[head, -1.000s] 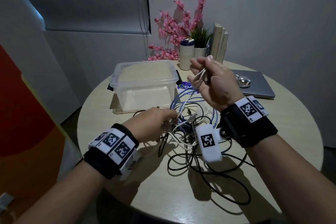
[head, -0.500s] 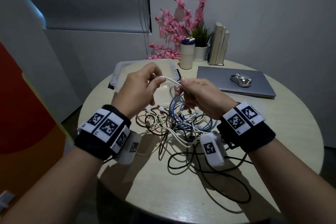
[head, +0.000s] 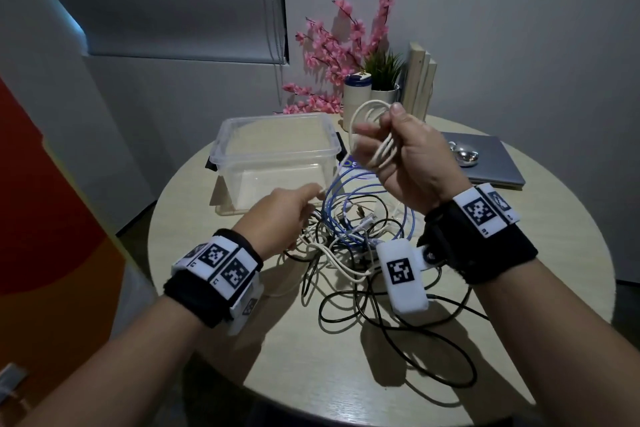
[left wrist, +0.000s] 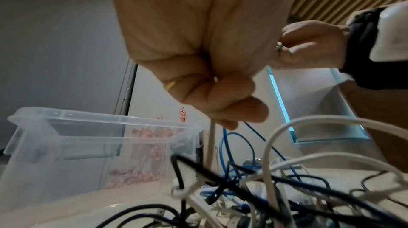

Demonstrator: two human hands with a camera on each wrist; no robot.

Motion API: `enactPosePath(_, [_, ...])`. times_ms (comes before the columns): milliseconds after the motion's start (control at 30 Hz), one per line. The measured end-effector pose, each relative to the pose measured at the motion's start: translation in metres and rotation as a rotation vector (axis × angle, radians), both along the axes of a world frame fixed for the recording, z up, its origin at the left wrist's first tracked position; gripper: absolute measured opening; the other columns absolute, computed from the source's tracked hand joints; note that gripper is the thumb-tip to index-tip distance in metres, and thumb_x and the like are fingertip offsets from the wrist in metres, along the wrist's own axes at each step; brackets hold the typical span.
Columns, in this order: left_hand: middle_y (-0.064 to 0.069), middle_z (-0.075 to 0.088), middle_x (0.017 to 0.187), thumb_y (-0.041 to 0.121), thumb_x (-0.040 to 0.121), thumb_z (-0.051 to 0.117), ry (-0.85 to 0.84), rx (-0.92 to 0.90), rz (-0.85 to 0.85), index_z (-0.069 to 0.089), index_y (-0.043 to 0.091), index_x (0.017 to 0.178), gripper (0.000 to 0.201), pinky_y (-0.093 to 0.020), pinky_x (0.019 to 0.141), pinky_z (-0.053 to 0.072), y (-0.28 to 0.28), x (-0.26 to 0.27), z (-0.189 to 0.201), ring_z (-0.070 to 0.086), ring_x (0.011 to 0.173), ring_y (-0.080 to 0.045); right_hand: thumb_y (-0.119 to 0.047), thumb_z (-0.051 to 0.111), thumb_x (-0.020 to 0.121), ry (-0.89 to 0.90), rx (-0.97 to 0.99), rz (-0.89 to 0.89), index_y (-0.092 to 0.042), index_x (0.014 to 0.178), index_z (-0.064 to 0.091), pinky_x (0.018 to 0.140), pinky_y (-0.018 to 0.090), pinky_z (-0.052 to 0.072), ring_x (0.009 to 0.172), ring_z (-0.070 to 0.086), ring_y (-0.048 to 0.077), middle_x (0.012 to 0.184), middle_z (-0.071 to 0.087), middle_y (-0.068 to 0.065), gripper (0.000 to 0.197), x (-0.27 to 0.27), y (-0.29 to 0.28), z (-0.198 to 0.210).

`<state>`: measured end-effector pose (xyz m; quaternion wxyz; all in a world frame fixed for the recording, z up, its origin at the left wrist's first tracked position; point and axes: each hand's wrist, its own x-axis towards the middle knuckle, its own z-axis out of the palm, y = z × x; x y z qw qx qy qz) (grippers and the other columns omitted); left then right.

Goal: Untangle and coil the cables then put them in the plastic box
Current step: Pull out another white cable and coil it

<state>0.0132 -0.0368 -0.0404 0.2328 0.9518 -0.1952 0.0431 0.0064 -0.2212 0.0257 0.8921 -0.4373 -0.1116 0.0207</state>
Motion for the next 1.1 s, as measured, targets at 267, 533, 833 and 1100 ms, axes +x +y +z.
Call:
enactPosePath(267, [0.004, 0.058, 0.074, 0.011, 0.098, 0.047, 0.134, -0.158, -0.179, 0.052, 0.023, 0.101, 0.013, -0.027, 0.054, 0.056, -0.008, -0.015, 0.012, 0.067, 0.057, -0.016, -0.017, 0.045, 0.1, -0.103, -0.621, -0.341, -0.011, 0.099, 0.052, 0.066, 0.025, 0.039, 0.071, 0.052, 0.012, 0.081, 0.055, 0.004, 0.01, 0.012, 0.002, -0.021])
enactPosePath(533, [0.002, 0.064, 0.075, 0.017, 0.091, 0.061, -0.294, -0.417, -0.111, 0.06, 0.016, 0.094, 0.003, -0.037, 0.059, 0.057, -0.009, -0.009, 0.039, 0.066, 0.059, -0.008, -0.036, 0.047, 0.094, -0.218, -0.985, -0.163, -0.014, 0.084, 0.055, 0.073, 0.043, 0.054, 0.061, 0.062, 0.018, 0.066, 0.061, 0.001, 0.025, 0.01, 0.0, -0.03])
enactPosePath(833, [0.0, 0.065, 0.077, 0.012, 0.092, 0.059, -0.164, -0.364, -0.08, 0.058, 0.02, 0.101, 0.012, -0.012, 0.052, 0.045, -0.006, 0.002, 0.029, 0.06, 0.055, -0.004, -0.027, 0.049, 0.098, -0.201, -1.028, -0.029, -0.013, 0.068, 0.051, 0.046, 0.027, 0.037, 0.04, 0.039, 0.009, 0.048, 0.044, -0.008, 0.033, 0.006, -0.007, -0.024])
enactPosePath(1100, [-0.003, 0.068, 0.074, 0.01, 0.096, 0.05, 0.038, -0.382, -0.094, 0.06, 0.018, 0.087, 0.015, -0.016, 0.058, 0.044, -0.009, 0.007, 0.008, 0.058, 0.058, -0.005, -0.029, 0.039, 0.101, 0.008, -0.497, 0.016, -0.014, 0.064, 0.036, 0.038, 0.02, 0.03, 0.037, 0.026, 0.009, 0.053, 0.024, 0.0, 0.041, 0.004, -0.007, -0.014])
